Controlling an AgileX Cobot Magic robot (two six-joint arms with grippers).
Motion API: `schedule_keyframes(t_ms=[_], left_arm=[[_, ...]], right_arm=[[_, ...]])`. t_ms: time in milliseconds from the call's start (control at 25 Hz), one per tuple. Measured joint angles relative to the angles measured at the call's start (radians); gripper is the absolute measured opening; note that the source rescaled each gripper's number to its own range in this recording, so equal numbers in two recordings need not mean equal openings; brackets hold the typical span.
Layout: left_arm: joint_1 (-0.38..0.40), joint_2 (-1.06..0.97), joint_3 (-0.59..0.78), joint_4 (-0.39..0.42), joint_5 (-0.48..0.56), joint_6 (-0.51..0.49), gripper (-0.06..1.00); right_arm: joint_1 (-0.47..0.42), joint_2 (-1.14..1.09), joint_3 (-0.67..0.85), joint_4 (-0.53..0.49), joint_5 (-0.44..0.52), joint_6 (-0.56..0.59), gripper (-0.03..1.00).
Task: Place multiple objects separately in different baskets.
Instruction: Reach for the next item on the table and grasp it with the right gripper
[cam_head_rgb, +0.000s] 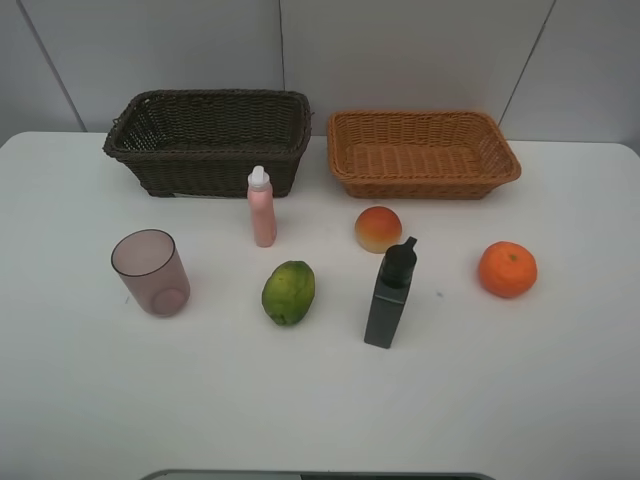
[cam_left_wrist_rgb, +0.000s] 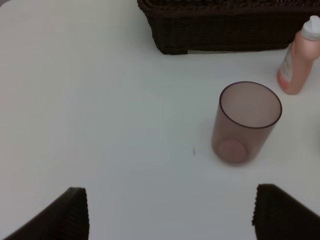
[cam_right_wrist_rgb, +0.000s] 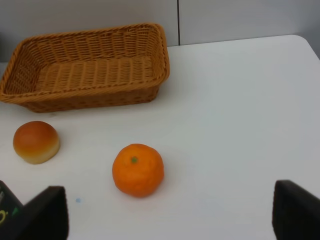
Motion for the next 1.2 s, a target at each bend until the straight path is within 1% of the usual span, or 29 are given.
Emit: schedule_keyframes(t_ms=[1200], left_arm=[[0.0,0.0,0.0,0.0,0.0,0.0,0.85]], right_arm=[[0.0,0.0,0.0,0.0,0.0,0.0,0.83]])
